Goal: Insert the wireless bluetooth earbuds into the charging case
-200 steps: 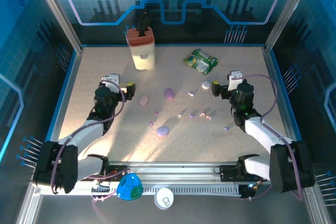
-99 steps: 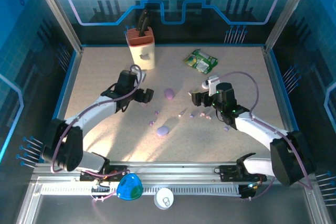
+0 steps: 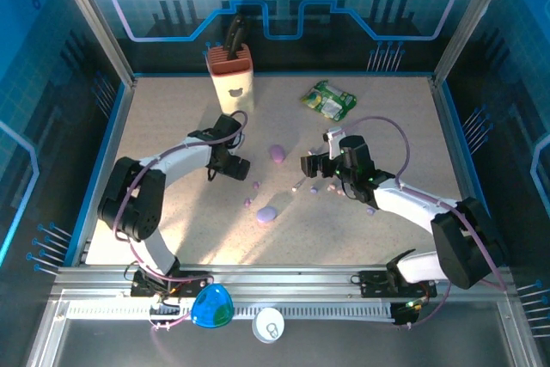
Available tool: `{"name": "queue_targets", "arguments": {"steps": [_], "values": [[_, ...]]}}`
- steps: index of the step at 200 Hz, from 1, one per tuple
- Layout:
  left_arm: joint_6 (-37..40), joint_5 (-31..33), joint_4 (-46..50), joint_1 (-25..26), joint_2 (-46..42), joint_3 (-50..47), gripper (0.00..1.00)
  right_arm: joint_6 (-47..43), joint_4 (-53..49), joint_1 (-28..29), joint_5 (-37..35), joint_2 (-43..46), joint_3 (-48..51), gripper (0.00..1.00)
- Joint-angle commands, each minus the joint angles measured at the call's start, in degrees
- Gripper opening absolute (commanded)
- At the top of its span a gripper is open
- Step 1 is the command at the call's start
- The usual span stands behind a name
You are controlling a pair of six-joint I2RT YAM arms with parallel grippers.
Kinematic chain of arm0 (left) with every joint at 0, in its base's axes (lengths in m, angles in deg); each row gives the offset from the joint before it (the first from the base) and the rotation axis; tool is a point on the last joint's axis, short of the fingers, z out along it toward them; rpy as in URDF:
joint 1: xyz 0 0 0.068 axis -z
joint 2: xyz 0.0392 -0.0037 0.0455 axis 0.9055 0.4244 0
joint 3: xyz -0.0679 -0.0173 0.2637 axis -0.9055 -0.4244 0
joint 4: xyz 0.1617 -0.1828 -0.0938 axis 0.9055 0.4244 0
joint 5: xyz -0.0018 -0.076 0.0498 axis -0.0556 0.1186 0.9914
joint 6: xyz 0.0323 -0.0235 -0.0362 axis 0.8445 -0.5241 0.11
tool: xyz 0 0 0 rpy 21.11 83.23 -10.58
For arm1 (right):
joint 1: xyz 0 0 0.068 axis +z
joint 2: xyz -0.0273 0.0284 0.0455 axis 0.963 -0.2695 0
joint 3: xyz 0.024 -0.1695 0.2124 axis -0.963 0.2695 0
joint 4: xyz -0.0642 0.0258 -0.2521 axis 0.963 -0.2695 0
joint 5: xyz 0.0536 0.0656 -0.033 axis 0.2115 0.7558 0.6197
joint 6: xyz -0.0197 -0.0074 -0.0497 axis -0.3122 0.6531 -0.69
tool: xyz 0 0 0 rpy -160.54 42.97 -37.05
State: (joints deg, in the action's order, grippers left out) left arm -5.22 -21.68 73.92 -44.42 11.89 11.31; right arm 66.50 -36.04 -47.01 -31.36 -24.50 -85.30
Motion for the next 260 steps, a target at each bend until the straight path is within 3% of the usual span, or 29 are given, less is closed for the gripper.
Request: {"name": "queue_targets", "arguments": {"steps": [1,58,125,181,206,236,260], "values": [[-1.9,1.0,3.0,0.0,2.9,3.4,0.88,0.8,0.6,0.8,0.2,0.0,-1.5,1.00],[-2.2,-0.1,4.4,-0.3,9.1,9.0,0.74,0.1,-0.9,0.8,-1.1,1.5,-1.1,1.00],[-2.6,-2.0,5.4,-0.7,12.3,10.1,0.67,-0.2,-1.6,0.8,-2.5,2.2,-0.8,1.00],[-2.5,-2.6,5.1,-0.7,11.4,9.5,0.39,1.5,-5.4,0.6,-2.6,1.5,-2.9,1.00],[-2.3,-2.3,5.3,-0.7,9.7,8.9,0.37,4.6,-11.0,-0.5,-1.3,-0.2,-6.4,1.00],[-1.4,-3.1,1.9,-0.7,5.8,6.6,0.38,4.9,-14.2,-1.5,5.4,0.3,-8.3,1.00],[1.3,-6.6,-3.4,-0.5,1.9,4.3,0.38,11.3,-13.2,-5.5,16.7,0.9,-7.9,1.00]]}}
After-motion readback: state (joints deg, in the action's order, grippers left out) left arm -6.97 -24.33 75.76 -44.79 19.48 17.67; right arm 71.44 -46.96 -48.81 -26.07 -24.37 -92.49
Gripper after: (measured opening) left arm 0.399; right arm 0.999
